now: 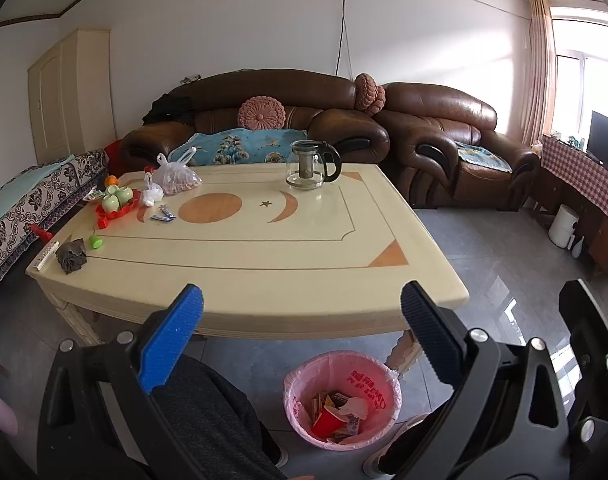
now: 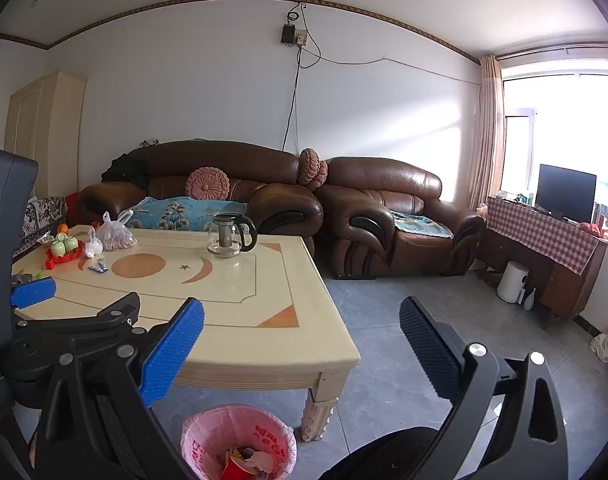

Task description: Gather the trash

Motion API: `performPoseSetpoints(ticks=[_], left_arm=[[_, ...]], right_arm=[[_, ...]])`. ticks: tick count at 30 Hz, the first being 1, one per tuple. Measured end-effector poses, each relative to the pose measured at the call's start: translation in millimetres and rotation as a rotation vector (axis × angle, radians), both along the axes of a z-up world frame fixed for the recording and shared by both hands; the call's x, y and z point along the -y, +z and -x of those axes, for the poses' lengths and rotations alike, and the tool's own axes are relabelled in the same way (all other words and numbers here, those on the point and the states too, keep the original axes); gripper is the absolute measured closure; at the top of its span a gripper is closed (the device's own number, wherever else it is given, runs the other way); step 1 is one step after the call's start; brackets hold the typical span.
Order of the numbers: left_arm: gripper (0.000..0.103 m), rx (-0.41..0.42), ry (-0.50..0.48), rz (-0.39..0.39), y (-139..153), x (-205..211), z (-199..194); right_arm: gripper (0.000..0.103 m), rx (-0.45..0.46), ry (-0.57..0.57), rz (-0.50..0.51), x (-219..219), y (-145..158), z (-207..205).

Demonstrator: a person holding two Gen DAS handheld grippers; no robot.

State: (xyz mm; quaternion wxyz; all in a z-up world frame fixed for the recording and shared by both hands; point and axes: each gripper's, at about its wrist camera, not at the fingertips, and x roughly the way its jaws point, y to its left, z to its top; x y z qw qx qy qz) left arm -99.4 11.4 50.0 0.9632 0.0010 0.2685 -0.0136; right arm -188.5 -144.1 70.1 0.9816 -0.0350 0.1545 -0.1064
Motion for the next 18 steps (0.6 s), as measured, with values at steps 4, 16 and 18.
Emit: performPoseSetpoints(ticks=[4, 16, 18], left_arm=[[0.006, 0.0, 0.002, -0.002, -0.3, -0.4, 0.0], [0.006, 0.032, 0.0, -0.035, 1.3, -5.7, 1.6], [0.006, 0.036, -0.012, -0.036, 2.0, -8.1, 1.6]], right_arm=[[0.007, 0.0, 0.002, -0.002, 0.2, -0.3, 0.1], [0.007, -0.002, -0.009, 0.001, 1.0, -2.3, -1.2], [0.007, -0.002, -0.011, -0.001, 1.3, -3.1, -1.2]])
